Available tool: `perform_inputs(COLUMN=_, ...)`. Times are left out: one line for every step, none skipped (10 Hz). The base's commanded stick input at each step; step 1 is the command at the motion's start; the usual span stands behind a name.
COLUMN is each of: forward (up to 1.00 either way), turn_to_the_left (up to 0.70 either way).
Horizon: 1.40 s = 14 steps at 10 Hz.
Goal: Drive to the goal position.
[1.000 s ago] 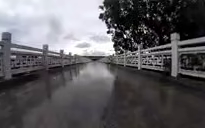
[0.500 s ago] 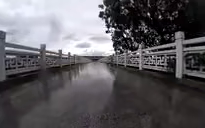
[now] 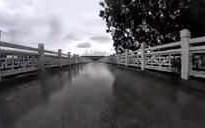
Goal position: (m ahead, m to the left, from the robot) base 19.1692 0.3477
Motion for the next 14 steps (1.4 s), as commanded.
perform_inputs(forward=0.4, turn_to_the_left=0.0)
perform_inputs(forward=0.4, turn_to_the_left=0.0)
perform_inputs(forward=0.4, turn_to_the_left=0.0)
perform_inputs(forward=0.4, turn_to_the_left=0.0)
perform_inputs(forward=0.4, turn_to_the_left=0.0)
perform_inputs(forward=0.4, turn_to_the_left=0.0)
perform_inputs(forward=0.4, turn_to_the_left=0.0)
perform_inputs(forward=0.4, turn_to_the_left=0.0)
perform_inputs(forward=0.4, turn_to_the_left=0.0)
perform_inputs(forward=0.4, turn_to_the_left=0.0)
perform_inputs(forward=0.4, turn_to_the_left=0.0)
perform_inputs(forward=0.4, turn_to_the_left=0.0)
perform_inputs(forward=0.4, turn_to_the_left=0.0)
perform_inputs(forward=0.4, turn_to_the_left=0.0)
